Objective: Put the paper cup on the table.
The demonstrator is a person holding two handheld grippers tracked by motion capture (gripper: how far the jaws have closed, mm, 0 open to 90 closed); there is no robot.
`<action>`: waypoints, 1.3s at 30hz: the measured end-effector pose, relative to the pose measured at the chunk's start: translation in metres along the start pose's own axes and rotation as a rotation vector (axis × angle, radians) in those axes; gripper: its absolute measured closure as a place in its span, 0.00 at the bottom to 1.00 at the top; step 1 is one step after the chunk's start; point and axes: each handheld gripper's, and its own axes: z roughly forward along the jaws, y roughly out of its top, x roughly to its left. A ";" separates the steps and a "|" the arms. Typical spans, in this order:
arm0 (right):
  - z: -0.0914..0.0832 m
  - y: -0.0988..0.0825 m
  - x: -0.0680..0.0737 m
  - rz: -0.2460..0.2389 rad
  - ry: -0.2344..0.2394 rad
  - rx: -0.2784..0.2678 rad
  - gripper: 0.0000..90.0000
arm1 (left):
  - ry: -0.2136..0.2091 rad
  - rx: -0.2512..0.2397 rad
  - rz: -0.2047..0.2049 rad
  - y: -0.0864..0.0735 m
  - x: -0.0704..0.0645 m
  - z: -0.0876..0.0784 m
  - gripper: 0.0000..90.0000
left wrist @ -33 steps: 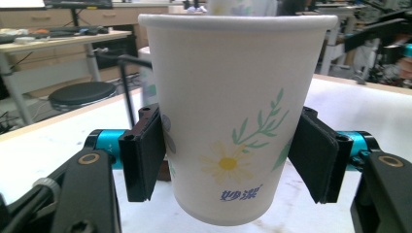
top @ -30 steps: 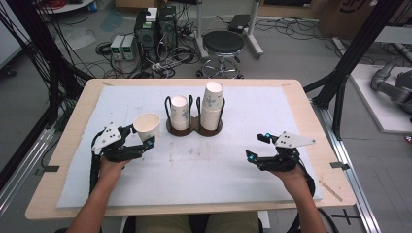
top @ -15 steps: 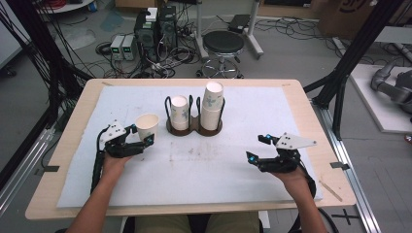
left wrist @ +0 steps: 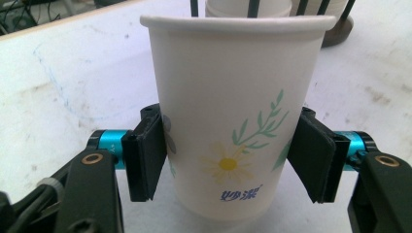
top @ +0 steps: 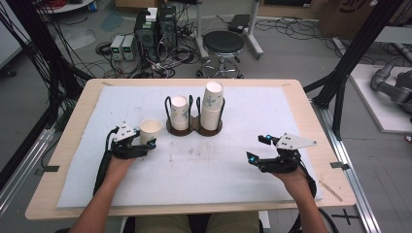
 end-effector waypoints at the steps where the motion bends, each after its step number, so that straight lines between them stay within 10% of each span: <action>1: 0.000 0.000 0.000 0.000 0.001 0.001 0.27 | 0.004 0.007 -0.008 0.000 0.000 -0.001 0.39; 14: -0.002 0.000 0.000 0.005 -0.002 0.003 0.27 | 0.007 0.094 -0.035 -0.005 -0.001 -0.012 0.38; 20: -0.002 -0.001 -0.001 0.008 -0.002 0.003 0.27 | -0.003 0.094 -0.095 -0.004 -0.004 -0.015 0.17; 29: -0.005 -0.005 -0.005 0.034 -0.016 0.009 0.26 | -0.046 -0.024 -0.123 -0.007 -0.002 -0.054 0.17; 39: -0.005 -0.012 -0.006 0.047 -0.058 0.012 0.26 | -0.037 -0.312 -0.141 -0.003 0.003 -0.082 0.17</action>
